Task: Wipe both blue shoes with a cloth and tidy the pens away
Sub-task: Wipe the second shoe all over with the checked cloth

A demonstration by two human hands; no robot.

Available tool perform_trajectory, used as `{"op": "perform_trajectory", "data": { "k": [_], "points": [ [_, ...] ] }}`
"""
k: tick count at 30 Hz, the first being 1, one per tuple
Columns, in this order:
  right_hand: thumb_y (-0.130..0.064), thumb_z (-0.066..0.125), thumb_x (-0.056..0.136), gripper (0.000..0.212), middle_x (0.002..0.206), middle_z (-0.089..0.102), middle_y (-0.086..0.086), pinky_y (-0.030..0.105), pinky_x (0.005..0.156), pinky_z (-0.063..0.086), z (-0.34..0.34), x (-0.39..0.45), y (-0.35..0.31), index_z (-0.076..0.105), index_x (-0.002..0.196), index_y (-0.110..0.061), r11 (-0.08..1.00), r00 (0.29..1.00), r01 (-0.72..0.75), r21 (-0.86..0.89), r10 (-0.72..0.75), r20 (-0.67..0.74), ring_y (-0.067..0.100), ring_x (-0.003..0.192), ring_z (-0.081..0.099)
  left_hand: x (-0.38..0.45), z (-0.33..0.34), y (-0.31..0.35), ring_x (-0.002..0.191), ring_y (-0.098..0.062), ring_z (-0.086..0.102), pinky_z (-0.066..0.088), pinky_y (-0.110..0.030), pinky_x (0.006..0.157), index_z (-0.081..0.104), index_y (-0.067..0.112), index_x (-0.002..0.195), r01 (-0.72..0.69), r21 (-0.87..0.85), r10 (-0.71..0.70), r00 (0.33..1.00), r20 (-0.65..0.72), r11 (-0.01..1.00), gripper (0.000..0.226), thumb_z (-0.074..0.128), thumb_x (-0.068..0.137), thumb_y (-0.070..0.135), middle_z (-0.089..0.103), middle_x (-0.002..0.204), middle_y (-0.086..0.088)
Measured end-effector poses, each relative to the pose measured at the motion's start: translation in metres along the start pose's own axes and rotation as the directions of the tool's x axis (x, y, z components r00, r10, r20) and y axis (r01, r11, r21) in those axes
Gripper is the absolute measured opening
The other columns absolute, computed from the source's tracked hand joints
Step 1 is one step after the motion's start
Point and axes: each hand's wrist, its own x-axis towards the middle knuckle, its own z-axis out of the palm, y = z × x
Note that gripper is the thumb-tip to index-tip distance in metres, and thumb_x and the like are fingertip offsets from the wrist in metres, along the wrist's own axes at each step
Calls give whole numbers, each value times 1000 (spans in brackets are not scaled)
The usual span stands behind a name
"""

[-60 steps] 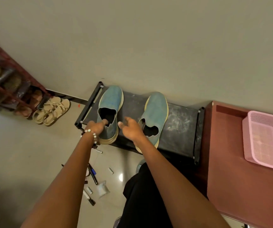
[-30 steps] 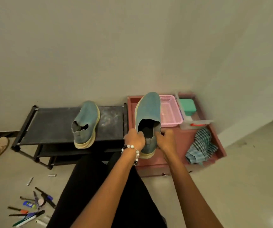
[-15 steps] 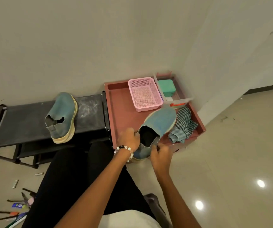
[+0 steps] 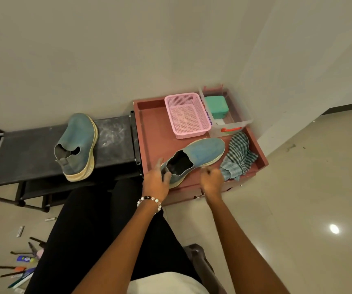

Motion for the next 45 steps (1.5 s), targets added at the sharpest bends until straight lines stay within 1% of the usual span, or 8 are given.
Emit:
{"op": "perform_trajectory", "data": {
  "k": [5,10,15,24,30,37,41,45],
  "points": [
    [-7,56,87,23,108,61,23,40,85,43,-43,32,24,65,107,1,977,955,52,-207,-110,-277,38,103,54,-2,6,-1,85,-20,59,50,-35,87,46,20,142,-136,80,133,990,50,987,59,62,88,5,65,92,-8],
    [-35,80,72,92,151,15,20,51,107,28,-53,52,34,27,146,-20,790,978,145,-595,-24,207,40,136,17,1,11,-4,102,-25,60,46,-31,96,54,19,136,-155,112,153,988,30,982,57,62,84,-2,64,116,-8],
    [-6,65,83,55,133,44,20,36,94,42,-50,57,59,45,134,-12,619,942,331,-712,-173,287,35,119,43,3,14,-8,112,-23,58,44,-29,100,61,16,128,-153,125,148,988,51,980,47,65,84,1,59,128,-5],
    [-8,62,85,25,109,63,14,36,86,48,-88,40,48,65,108,-3,971,976,216,104,-213,-46,28,100,59,13,22,-11,95,-22,61,45,-25,82,74,11,98,-101,145,101,995,12,984,17,69,82,8,66,105,-4],
    [-16,44,99,14,87,61,3,32,75,50,-92,5,18,57,94,-14,719,993,107,687,-109,-42,14,81,59,14,22,-10,88,-20,62,41,-19,75,73,8,89,-80,130,83,996,-15,988,9,68,82,6,68,95,-5],
    [-30,42,98,32,77,57,1,25,56,51,-91,14,13,62,76,-18,377,881,-105,920,465,-90,19,68,63,14,15,-6,79,-13,62,42,-16,74,73,8,86,-111,20,113,991,-79,994,13,65,82,-1,71,84,-2],
    [-38,67,86,34,85,65,9,44,70,57,-93,13,11,61,90,-5,429,872,-162,889,484,-75,29,79,68,12,9,-2,74,-9,60,41,-7,69,73,8,87,-121,-29,119,990,-79,992,14,64,83,-2,71,81,1],
    [-16,79,75,45,94,67,8,30,61,57,-96,6,2,58,110,1,462,938,-113,879,341,-59,20,77,69,12,9,-5,78,-11,64,47,-12,71,72,10,88,-120,-55,118,993,-23,991,17,61,85,-2,71,82,4]
  ]
}}
